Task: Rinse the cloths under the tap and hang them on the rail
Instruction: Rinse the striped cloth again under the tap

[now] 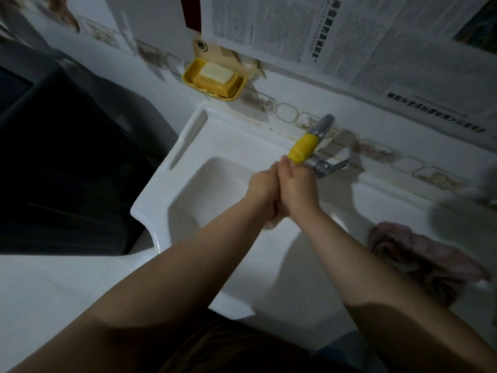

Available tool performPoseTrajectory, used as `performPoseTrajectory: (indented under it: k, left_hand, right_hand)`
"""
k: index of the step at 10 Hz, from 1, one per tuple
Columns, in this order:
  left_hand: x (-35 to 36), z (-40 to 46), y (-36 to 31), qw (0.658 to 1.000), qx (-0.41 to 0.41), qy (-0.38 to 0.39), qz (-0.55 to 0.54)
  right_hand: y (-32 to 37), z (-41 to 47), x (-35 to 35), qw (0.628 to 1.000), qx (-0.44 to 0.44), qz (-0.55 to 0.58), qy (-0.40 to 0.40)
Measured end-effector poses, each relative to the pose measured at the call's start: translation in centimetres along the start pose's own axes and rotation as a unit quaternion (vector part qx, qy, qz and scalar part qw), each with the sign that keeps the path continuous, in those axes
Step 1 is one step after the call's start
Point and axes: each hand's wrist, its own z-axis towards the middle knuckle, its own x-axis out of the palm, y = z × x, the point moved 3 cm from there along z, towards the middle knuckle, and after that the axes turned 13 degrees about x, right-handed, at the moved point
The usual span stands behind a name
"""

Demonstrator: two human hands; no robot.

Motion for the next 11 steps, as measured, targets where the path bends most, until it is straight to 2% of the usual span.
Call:
performPoseTrajectory:
  k: [1,2,3,4,5,6,7,8,9,10,11]
  left_hand:
    - [0.3,0.6,0.4,1.000,-0.003,-0.001,-0.015]
    - [-1.0,1.9,0.6,1.000,-0.008,-0.008,0.009]
    - [-0.7,1.3,0.9,1.000,-0.025,-0.016,-0.004]
    - [-0.4,1.8,0.9,1.000,-0.006,-0.010,0.020]
    - [-1.1,1.6,0.0,1.000,-0.022,0.001,-0.002]
    - [-0.6,0.8,0.7,0.999,-0.029,0.026,0.031]
    - [-0.4,1.2,0.5,0.999,-0.012,0.024,0.032]
    - [-0.9,1.9,0.3,0.999,-0.018,0.026,-0.010]
    - [-0.6,1.1,1.0,0.992,-0.060,0.108,-0.033]
    - [-1.7,1.0,0.1,0.988,0.012,0.154,0.013]
    - [-4.1,2.8,-1.3,0.977,0.135,0.131,0.105]
  right_hand:
    - [-0.1,1.0,-0.6,0.999,0.035,0.036,-0.019]
    - [0.7,-1.2,1.0,0.999,-0.042,0.006,0.008]
    - [0.6,0.1,0.1,0.999,0.033,-0.010,-0.009]
    - [1.0,0.4,-0.7,0.998,0.051,0.032,-0.028]
    - [1.7,-1.7,0.9,0.999,-0.041,-0.009,-0.009]
    - [0.8,0.7,-0.1,0.999,0.035,-0.034,-0.021]
    - [0.7,0.7,-0.5,0.999,0.030,-0.017,-0.040]
    - [1.4,-1.9,0.5,0.995,-0.076,-0.034,-0.053]
    - [0.3,0.1,-0.9,0.992,-0.041,-0.094,-0.078]
    - [-1.4,1.6,-1.3,0.996,-0.016,-0.082,0.011]
    - [-1.7,0.5,-1.3,0.990,-0.016,0.035,0.136]
